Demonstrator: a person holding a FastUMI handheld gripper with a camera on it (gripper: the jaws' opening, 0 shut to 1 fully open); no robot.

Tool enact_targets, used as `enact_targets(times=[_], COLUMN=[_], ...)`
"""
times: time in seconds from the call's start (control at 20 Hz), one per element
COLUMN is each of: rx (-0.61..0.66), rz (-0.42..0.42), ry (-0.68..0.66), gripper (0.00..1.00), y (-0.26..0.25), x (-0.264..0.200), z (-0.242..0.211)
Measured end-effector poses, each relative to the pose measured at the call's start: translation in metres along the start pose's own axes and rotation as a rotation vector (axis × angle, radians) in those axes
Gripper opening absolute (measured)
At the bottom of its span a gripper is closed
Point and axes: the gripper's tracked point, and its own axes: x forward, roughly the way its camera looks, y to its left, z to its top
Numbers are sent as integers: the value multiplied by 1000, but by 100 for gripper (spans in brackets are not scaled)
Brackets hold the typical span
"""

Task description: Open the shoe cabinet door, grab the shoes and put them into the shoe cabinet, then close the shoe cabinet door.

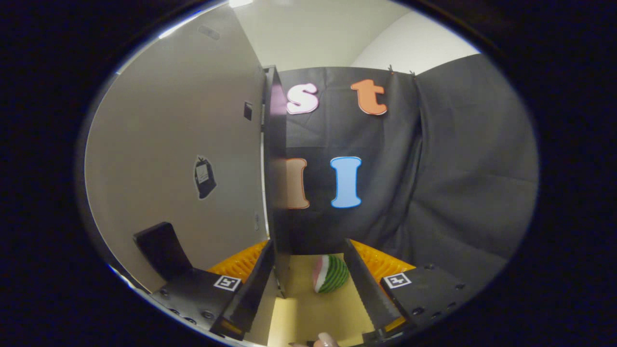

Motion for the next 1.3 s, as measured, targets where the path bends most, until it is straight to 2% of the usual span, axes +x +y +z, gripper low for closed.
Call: enact_targets(times=[0.5, 0.6, 0.9, 1.1, 1.3], rx=[-20, -34, -27, -2, 5], rz=[167, 154, 214, 181, 161], ry=[-9, -16, -5, 5, 0], gripper=[92, 91, 92, 92, 92], y=[165, 197, 303, 333, 337], x=[5, 14, 70, 114, 145], z=[-2, -2, -7, -10, -7])
